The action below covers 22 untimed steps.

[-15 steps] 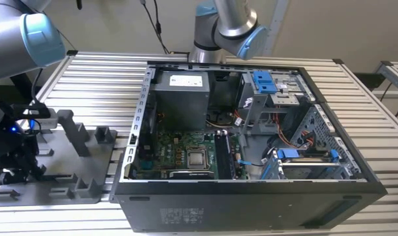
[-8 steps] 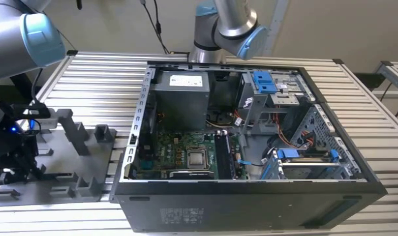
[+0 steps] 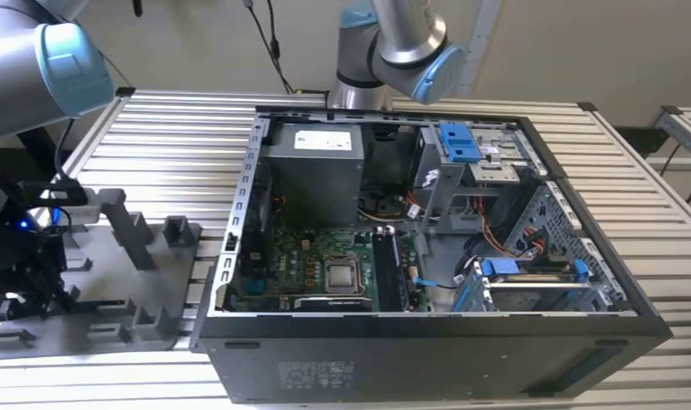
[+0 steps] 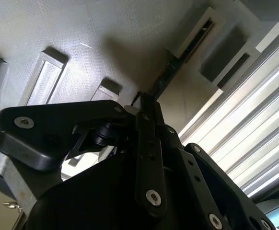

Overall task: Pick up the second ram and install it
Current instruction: 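Pick up the second ram and move it above second insertion slot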

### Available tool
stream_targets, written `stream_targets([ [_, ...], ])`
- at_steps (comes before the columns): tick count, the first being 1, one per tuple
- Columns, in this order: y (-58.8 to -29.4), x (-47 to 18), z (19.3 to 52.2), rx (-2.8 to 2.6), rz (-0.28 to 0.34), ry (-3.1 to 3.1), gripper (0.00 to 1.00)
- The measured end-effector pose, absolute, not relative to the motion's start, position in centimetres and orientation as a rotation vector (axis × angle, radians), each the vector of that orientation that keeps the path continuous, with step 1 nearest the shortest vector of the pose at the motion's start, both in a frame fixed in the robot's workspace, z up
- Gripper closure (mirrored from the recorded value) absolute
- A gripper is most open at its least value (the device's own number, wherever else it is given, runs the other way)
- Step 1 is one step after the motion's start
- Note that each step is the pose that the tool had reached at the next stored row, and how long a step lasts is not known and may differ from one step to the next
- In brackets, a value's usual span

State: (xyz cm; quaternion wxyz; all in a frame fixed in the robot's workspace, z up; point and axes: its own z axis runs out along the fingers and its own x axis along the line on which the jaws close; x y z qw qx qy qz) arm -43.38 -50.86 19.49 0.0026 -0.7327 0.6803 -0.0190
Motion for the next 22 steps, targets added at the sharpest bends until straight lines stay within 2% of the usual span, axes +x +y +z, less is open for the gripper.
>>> stream_targets([
  [22,-50.9,-43.4,21.5,-2.292,-0.059,2.139,0.86],
])
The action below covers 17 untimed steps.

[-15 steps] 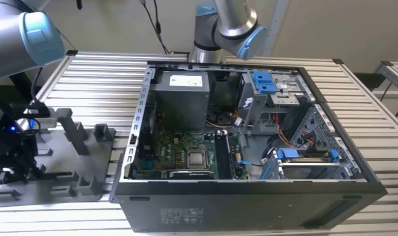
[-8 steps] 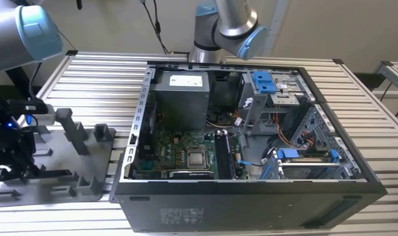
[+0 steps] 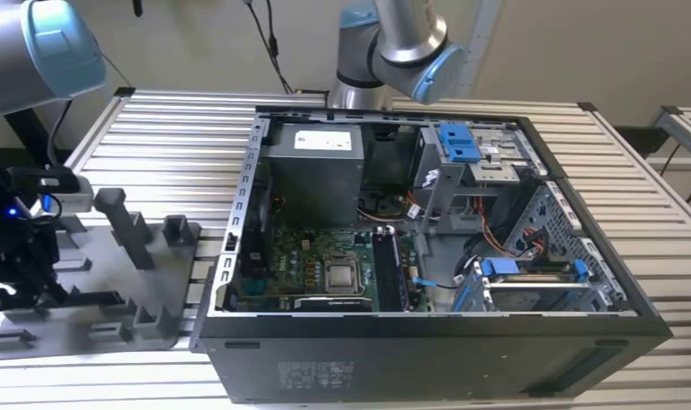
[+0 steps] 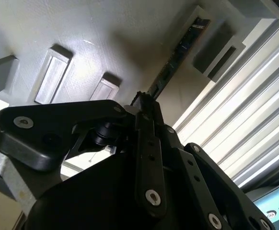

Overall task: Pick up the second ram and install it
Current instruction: 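Pick up the second ram and move it above second insertion slot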

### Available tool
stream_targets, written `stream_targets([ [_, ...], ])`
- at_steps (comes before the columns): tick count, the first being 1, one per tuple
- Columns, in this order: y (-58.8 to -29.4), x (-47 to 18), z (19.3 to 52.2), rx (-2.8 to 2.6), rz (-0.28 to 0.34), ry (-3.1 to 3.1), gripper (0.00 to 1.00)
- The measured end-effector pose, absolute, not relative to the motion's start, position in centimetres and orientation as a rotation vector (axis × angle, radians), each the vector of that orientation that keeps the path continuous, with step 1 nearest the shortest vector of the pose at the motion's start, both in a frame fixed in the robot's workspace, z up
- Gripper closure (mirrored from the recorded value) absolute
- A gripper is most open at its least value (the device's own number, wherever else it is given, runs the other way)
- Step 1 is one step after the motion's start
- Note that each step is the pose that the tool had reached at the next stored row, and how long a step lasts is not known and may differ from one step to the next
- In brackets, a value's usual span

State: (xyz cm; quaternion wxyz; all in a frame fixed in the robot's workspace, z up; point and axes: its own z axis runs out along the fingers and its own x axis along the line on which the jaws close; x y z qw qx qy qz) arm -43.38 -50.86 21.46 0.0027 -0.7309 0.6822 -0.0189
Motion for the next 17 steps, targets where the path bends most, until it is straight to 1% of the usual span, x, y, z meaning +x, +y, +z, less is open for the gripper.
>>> stream_targets([
  [17,-50.9,-43.4,23.0,-2.233,-0.046,2.191,0.86],
])
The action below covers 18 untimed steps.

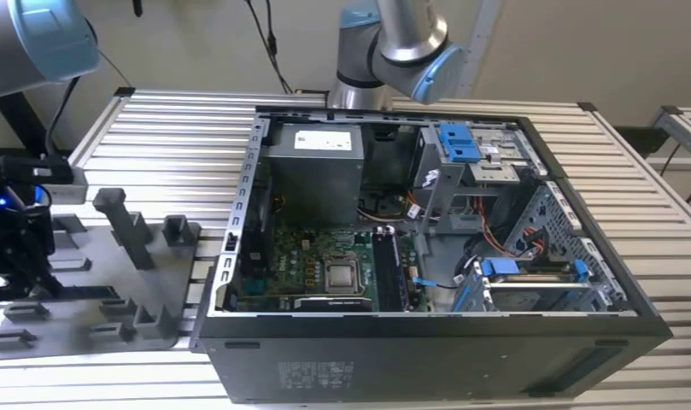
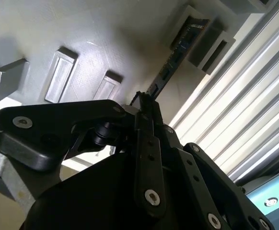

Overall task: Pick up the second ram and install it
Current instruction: 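Pick up the second ram and move it above second insertion slot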

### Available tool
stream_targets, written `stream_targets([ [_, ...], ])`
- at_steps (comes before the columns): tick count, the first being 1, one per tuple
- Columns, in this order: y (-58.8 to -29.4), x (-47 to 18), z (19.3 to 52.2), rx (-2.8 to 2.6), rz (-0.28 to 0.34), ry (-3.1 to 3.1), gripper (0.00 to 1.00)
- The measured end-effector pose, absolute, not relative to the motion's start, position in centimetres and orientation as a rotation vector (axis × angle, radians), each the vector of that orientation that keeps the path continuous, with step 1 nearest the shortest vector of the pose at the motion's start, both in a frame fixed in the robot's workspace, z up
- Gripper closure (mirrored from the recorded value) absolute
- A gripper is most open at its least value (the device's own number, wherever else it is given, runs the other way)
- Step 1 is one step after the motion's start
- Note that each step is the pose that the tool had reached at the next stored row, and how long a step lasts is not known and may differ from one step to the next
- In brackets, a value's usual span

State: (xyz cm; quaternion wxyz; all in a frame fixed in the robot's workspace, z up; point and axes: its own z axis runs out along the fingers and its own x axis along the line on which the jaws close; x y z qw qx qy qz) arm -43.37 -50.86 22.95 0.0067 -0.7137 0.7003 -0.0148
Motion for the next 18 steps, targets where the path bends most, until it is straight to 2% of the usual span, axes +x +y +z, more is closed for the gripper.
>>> stream_targets([
  [18,-50.9,-43.4,24.4,-2.184,-0.038,2.232,0.86],
])
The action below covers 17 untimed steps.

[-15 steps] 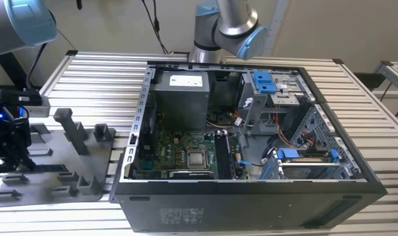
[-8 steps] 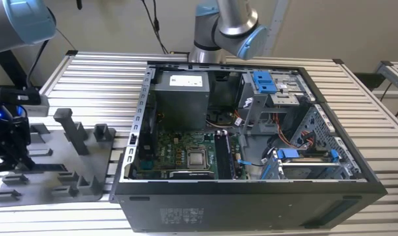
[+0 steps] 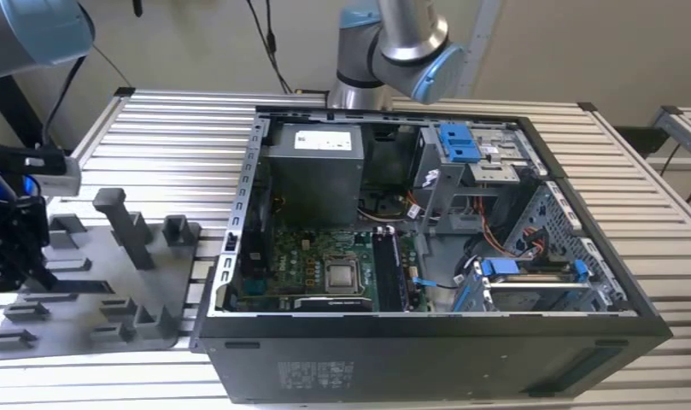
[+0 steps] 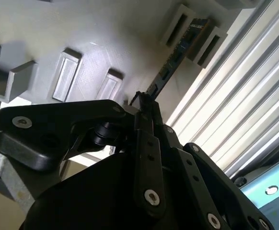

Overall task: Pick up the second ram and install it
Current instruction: 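Pick up the second ram and move it above second insertion slot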

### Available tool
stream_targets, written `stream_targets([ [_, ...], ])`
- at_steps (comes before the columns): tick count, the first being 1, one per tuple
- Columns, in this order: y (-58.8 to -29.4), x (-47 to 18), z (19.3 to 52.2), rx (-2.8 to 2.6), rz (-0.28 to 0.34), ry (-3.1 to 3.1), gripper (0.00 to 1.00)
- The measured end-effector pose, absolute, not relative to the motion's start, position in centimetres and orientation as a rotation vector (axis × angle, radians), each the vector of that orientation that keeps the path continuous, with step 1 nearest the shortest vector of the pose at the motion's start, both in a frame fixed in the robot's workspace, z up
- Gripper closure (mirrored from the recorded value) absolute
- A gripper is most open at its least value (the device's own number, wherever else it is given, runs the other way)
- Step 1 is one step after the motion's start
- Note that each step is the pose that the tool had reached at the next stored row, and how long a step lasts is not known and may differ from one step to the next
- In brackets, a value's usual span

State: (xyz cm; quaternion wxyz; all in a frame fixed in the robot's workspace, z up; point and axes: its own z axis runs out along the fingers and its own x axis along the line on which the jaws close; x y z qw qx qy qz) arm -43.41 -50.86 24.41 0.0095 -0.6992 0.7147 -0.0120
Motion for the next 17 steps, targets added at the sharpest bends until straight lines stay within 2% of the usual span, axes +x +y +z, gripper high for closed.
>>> stream_targets([
  [17,-50.9,-43.4,26.3,-2.171,-0.032,2.239,0.86],
])
